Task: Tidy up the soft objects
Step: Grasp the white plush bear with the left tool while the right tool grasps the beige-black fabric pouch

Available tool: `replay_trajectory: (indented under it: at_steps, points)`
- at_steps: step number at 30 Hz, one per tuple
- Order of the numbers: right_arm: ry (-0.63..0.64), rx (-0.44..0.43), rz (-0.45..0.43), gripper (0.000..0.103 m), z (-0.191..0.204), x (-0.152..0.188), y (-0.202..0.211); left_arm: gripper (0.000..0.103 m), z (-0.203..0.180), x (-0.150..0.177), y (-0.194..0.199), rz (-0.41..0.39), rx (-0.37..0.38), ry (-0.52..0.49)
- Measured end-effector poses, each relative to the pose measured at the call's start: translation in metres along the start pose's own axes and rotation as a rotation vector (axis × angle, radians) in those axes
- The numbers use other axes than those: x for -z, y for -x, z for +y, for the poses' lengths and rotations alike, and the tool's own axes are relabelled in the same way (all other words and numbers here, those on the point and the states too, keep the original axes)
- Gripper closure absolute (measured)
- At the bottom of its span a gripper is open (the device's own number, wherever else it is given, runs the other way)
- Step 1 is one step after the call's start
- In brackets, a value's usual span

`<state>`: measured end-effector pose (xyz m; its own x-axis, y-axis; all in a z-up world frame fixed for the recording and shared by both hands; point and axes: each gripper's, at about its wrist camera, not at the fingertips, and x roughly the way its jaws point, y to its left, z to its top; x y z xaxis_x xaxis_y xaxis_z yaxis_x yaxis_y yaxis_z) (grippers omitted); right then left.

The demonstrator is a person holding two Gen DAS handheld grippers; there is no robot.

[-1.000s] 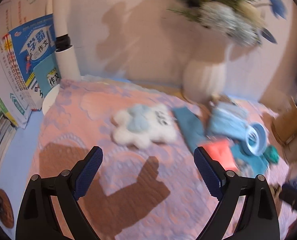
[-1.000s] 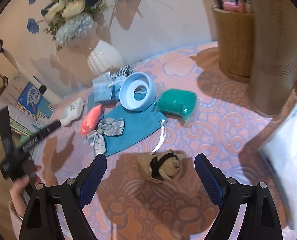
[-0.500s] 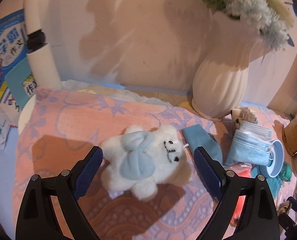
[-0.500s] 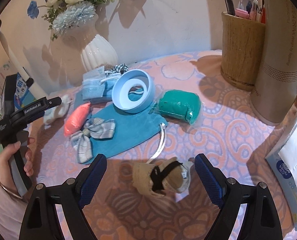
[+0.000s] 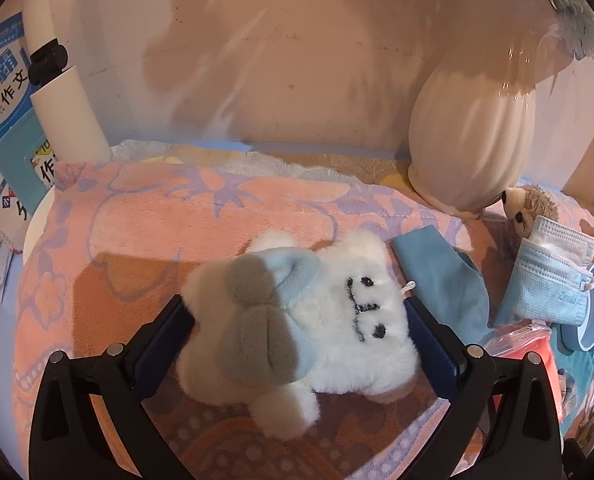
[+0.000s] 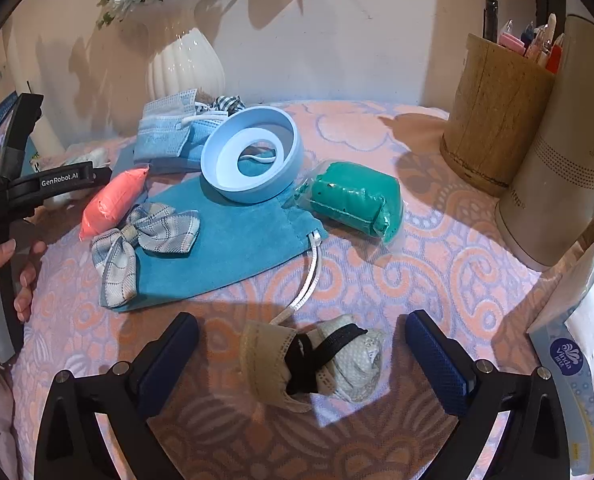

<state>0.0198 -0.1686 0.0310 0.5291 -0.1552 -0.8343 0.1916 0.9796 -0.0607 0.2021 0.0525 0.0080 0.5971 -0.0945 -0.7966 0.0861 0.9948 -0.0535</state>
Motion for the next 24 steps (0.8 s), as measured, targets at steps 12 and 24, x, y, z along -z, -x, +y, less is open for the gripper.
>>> replay_trajectory:
  at_steps: [12,24]
  points:
    - [-0.156,-0.118,-0.111,0.054,-0.033,0.012,0.022,0.028,0.018,0.004,0.008,-0.058,0.018,0.057]
    - [-0.24,-0.301,-0.128,0.054,-0.047,0.012,0.022,0.028,0.019,0.008,0.015,-0.066,0.011,0.076]
